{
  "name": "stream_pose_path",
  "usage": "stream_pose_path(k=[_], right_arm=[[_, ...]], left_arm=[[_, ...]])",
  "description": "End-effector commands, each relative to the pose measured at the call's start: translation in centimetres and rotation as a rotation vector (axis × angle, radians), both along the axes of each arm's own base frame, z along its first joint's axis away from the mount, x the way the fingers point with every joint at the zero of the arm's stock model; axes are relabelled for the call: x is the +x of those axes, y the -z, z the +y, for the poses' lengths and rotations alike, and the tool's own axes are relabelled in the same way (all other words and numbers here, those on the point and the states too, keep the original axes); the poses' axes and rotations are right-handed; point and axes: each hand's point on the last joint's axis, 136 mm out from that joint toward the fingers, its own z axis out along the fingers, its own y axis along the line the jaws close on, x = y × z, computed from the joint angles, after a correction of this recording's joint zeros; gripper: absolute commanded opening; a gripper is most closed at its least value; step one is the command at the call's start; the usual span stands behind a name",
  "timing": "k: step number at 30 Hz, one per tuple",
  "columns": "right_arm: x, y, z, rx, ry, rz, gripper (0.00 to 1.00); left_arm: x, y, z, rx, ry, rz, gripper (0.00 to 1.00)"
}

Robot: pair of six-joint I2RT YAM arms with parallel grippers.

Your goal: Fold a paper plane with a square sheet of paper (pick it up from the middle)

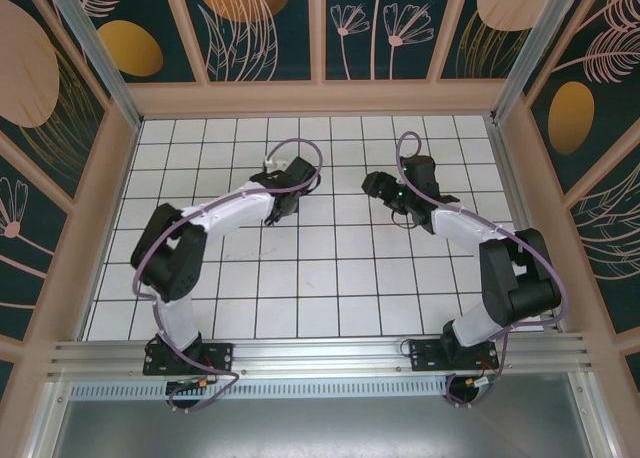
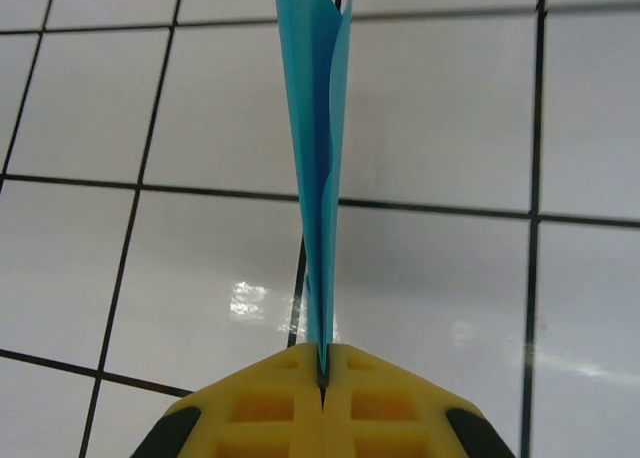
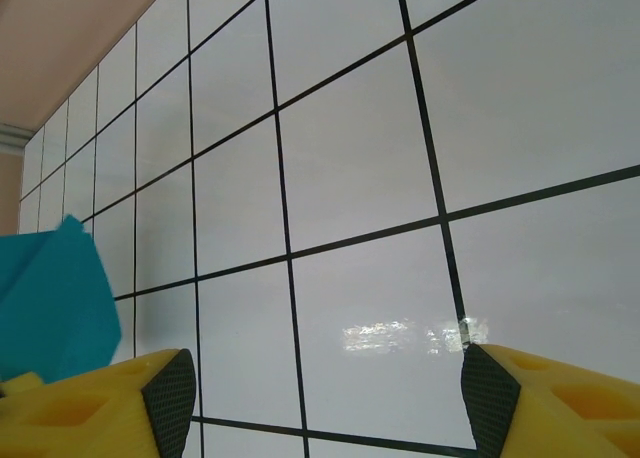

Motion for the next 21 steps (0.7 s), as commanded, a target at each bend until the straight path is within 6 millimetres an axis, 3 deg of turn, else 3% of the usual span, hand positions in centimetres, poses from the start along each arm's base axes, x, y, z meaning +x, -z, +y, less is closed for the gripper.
stream_pose_path(k=[1,6,8,10,13,15,18,21], right_arm=[[-0.1,0.2,-1.1,-0.013,0.050,0.006,0.73],[-0.1,0.6,-1.5,-0.020,0.067,0.019,0.73],[-0.2,1.1,-1.4,-0.013,0.066,0.044,0.71],[-0.4,1.6,-1.0,0.001,0.043,0.069,0.69],[-0.7,2.0,-0.2,0.026,0.010,0.090,0.68],[-1.0,2.0,0.7,0.035,-0.013,0.092,0.68],[-1.6,1.8,2.9,0.029,-0.063,0.084,0.68],[-2.2,1.6,6.0,0.004,-0.121,0.077,0.66]], left_arm=[[0.1,0.8,-0.7,0.054,-0.005,0.034,0.02],[1.0,2.3,-5.4,-0.178,0.059,0.055,0.17],[1.3,2.5,-6.5,-0.230,0.078,0.053,0.23],[1.5,2.6,-6.7,-0.258,0.083,0.053,0.33],[2.0,1.9,-6.9,-0.354,0.098,0.038,0.38],[2.3,1.0,-7.2,-0.449,0.119,0.019,0.48],[2.8,-0.9,-6.8,-0.581,0.130,-0.025,0.55],[3.2,-2.4,-4.8,-0.636,0.100,-0.077,0.64]])
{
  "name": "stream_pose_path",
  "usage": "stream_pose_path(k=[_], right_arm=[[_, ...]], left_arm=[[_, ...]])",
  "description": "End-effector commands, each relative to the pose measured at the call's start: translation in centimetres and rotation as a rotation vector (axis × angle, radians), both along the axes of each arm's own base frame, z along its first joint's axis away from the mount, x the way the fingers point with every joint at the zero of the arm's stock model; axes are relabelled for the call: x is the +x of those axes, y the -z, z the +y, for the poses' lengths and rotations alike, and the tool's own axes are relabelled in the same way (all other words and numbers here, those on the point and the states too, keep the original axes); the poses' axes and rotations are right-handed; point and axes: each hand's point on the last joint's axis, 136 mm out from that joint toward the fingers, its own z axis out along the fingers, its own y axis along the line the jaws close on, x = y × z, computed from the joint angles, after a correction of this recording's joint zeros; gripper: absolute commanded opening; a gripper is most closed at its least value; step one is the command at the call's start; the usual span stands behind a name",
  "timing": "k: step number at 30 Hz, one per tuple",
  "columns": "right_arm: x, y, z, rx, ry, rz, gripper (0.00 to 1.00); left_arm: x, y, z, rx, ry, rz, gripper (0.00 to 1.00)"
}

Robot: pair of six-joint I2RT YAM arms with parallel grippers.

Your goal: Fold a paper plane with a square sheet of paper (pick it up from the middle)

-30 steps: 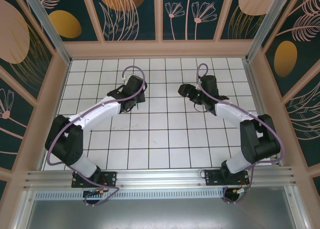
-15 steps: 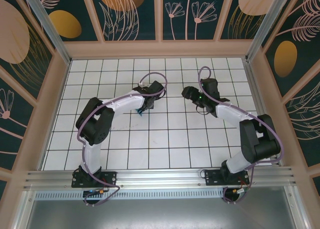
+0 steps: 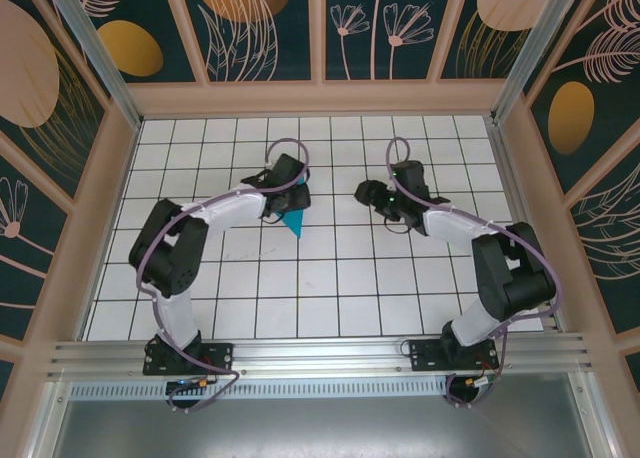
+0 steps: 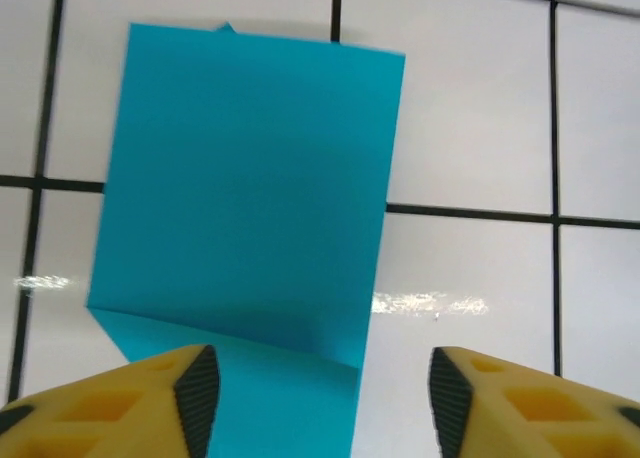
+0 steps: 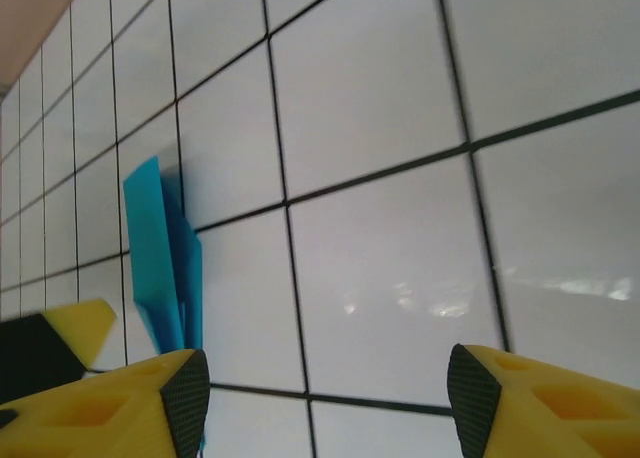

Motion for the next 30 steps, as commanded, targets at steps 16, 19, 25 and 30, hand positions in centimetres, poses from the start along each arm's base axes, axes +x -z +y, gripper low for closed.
stream_pose_path(k=[16,19,25,30], right_arm=[[-2.8,2.2,19.6,-0.015,-0.367,0.070,0.32],[-2.4,3.7,20.0,-0.052,-0.370,0.099,0.31],[-2.3,6.0,19.2,-0.138,-0.383,0.127,0.31],[-3.6,7.9,17.7,-0.205,-0.467,0.152,0.31]], left_arm=[[-0.1,-3.0,12.0,-0.105,-0.343,-0.159,0.99],[-0.7,-2.8,12.8,-0.099,-0.356,-0.158,0.98],[-0.8,-3.0,13.0,-0.099,-0.362,-0.162,0.98],[-0.3,-3.0,12.4,-0.114,-0.340,-0.156,0.99]])
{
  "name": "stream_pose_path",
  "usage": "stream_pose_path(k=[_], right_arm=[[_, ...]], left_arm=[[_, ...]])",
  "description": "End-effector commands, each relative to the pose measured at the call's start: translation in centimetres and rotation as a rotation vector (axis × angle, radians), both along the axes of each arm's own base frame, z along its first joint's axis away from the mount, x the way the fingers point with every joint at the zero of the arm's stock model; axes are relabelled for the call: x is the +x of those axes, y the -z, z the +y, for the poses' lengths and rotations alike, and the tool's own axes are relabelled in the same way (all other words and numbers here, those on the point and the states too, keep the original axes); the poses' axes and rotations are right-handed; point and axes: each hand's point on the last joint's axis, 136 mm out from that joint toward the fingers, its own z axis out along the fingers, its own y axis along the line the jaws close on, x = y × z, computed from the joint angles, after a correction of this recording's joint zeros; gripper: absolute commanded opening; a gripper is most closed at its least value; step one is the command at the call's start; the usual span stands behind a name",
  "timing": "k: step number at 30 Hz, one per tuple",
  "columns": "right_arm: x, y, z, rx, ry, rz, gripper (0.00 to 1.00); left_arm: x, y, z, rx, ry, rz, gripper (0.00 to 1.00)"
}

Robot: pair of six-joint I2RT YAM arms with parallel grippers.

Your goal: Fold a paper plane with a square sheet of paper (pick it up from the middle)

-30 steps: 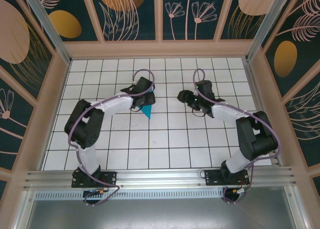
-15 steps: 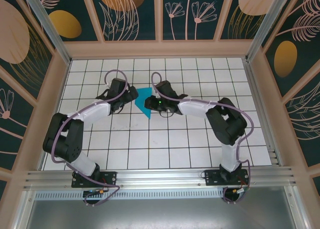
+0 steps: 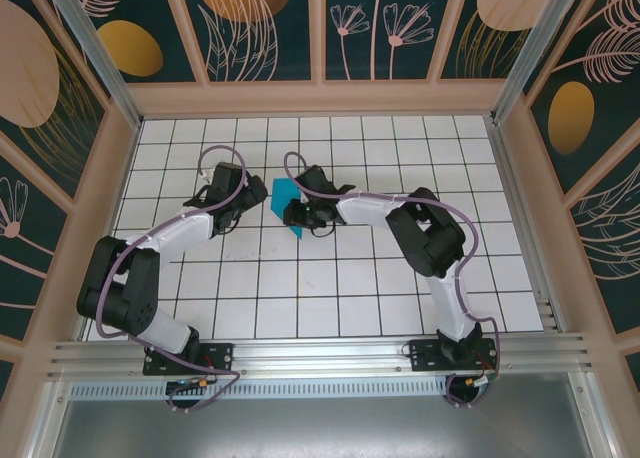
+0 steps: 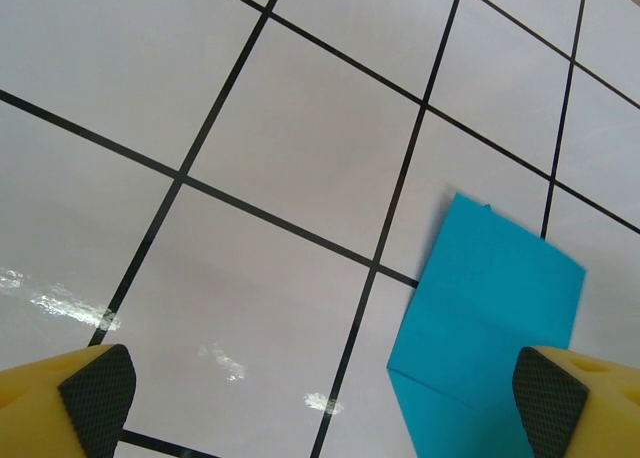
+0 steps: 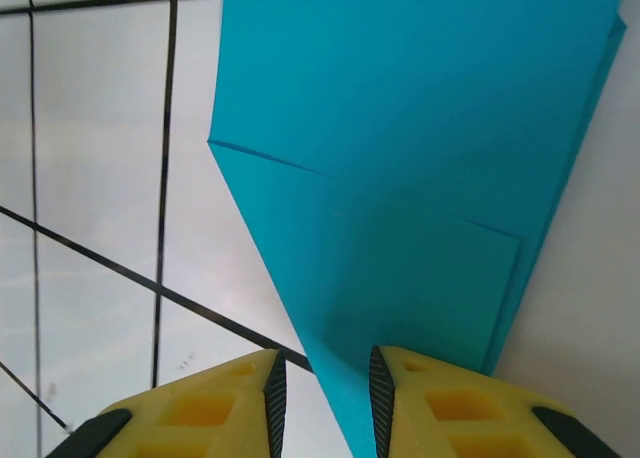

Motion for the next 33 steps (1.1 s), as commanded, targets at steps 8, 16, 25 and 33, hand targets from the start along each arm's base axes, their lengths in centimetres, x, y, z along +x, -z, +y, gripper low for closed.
stream_pose_path(k=[8,16,25,33], right_arm=[[-5.1,3.8,-6.4,-0.193,-0.345,0.029,0.32],[-5.0,1.4,-9.3,-0.256,-0.395,-0.108,0.33],[-2.1,-6.8,-6.4,0.091,0.000,-0.169,0.36],[-1.6,-5.2,-6.2,0.139,0.141,-0.093,0.35]], left_arm=[[0.6,-0.8,-0.7,-0.030,0.037,-0.027,0.99],[0.3,-1.4,-2.1,-0.099,0.098,-0.054,0.99],[-0.9,-2.1,-4.0,-0.267,0.138,-0.097,0.98],[-1.7,-2.0,-6.7,-0.434,0.226,-0.099,0.98]])
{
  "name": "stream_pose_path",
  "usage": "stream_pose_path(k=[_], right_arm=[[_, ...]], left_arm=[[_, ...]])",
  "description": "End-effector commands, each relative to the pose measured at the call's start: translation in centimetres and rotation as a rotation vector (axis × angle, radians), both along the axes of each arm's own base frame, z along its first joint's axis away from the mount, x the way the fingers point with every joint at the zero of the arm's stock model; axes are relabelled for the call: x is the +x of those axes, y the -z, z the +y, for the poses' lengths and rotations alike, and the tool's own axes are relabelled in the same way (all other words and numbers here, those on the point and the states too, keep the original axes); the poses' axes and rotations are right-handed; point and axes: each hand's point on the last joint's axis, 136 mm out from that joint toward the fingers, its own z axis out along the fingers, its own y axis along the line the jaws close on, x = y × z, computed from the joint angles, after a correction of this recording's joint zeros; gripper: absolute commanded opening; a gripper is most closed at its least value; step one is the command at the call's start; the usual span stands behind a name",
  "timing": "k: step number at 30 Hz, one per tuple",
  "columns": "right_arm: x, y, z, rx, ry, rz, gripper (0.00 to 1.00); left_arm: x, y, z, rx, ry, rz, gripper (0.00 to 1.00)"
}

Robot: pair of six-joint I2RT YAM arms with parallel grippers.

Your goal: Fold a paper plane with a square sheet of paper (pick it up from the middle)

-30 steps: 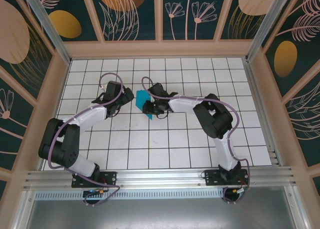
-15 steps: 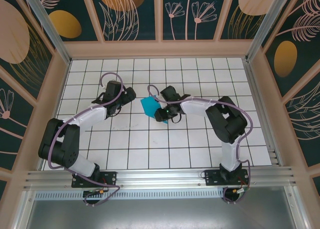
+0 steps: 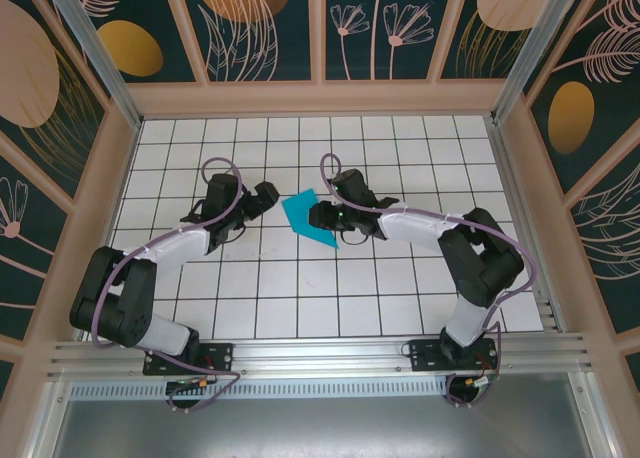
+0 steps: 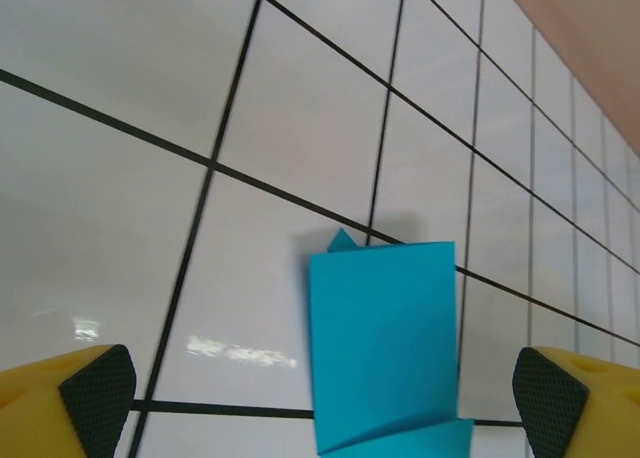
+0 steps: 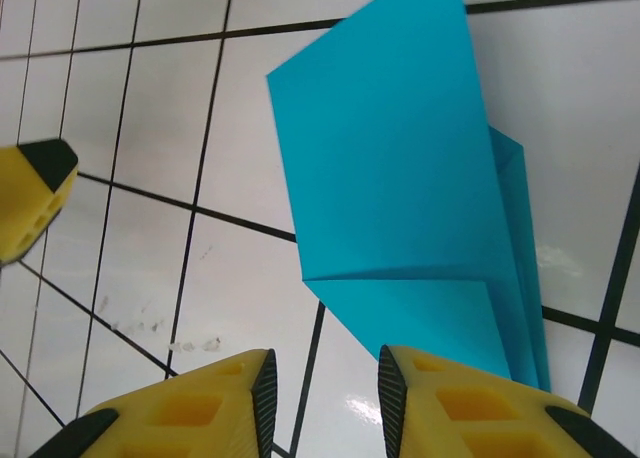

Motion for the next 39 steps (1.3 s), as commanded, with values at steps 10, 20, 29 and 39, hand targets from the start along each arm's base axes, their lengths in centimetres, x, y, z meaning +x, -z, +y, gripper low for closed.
stream_pose_path(k=[10,20,29,39], right_arm=[[0.9,2.8,0.3,0.041,0.105,0.096,0.34],[1.2,5.3,-1.5,0.021,0.130,0.145,0.34],[0.8,6.5,-2.8,0.045,0.143,0.197,0.34],[0.6,6.8,-3.6,0.077,0.154,0.226,0.33]], left_arm=[[-0.7,0.4,-2.9,-0.193,0.093,0.019,0.99],[-1.9,1.5,-4.2,-0.220,0.142,0.075,0.94],[-3.3,2.7,-6.4,-0.235,0.191,0.146,0.90],[-4.5,4.2,-9.4,-0.272,0.234,0.235,0.86]])
